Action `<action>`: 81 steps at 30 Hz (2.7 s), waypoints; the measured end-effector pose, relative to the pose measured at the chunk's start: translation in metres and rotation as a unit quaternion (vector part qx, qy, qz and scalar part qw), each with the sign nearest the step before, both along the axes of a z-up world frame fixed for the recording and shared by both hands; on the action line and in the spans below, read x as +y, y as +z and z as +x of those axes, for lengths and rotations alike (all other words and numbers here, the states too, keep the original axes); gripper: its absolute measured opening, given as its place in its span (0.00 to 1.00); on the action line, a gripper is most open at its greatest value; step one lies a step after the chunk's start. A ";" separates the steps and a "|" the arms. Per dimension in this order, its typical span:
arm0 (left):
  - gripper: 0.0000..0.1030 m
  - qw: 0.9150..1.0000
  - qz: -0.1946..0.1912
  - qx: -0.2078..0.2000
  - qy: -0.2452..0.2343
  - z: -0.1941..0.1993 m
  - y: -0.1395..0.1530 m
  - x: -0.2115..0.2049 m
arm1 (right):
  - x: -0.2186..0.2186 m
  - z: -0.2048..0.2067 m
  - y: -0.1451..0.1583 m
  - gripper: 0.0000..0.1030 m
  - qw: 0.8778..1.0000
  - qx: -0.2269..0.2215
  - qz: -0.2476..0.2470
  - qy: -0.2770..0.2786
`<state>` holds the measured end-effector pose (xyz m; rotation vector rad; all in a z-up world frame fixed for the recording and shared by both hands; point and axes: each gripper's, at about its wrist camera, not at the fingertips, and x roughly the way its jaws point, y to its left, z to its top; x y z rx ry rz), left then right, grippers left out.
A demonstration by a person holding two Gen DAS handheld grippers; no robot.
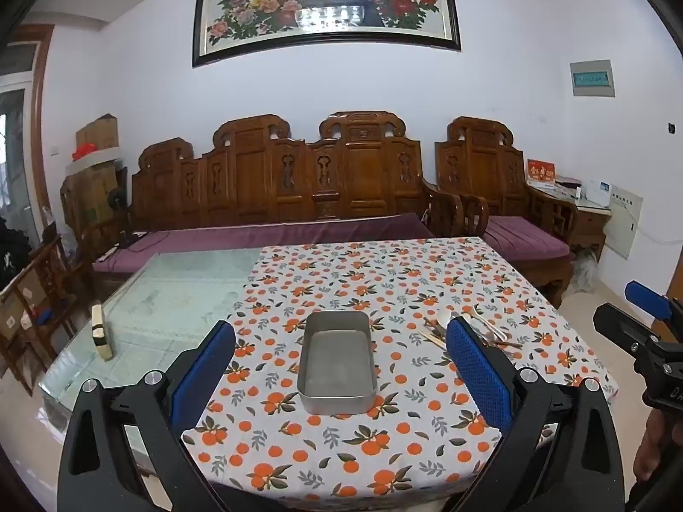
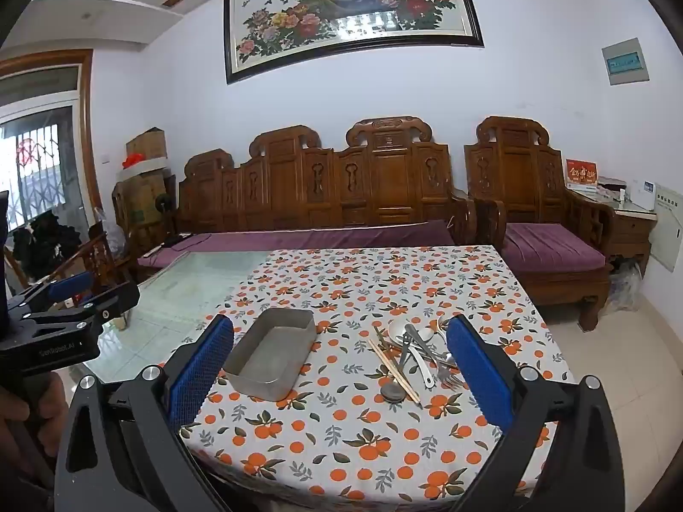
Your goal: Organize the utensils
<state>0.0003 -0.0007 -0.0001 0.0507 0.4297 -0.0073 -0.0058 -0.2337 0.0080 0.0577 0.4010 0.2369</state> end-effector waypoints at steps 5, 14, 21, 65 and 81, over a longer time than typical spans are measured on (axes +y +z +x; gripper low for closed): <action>0.93 1.000 -0.001 -0.001 0.000 -0.002 -0.003 -0.006 | 0.001 -0.001 0.001 0.98 1.000 -0.001 0.000 0.002; 0.93 1.000 -0.002 -0.003 0.000 0.001 -0.004 -0.014 | 0.001 -0.002 0.001 0.98 1.000 0.000 0.002 0.001; 0.93 1.000 -0.004 -0.003 -0.002 -0.003 0.001 -0.009 | 0.000 -0.002 0.000 0.98 1.000 -0.001 0.001 0.000; 0.93 1.000 -0.003 -0.009 -0.005 -0.005 0.018 -0.011 | 0.001 -0.002 0.001 0.98 1.000 -0.003 0.001 0.000; 0.93 1.000 -0.006 -0.014 -0.012 -0.010 0.015 -0.007 | -0.001 -0.004 0.005 0.98 1.000 -0.004 0.000 0.000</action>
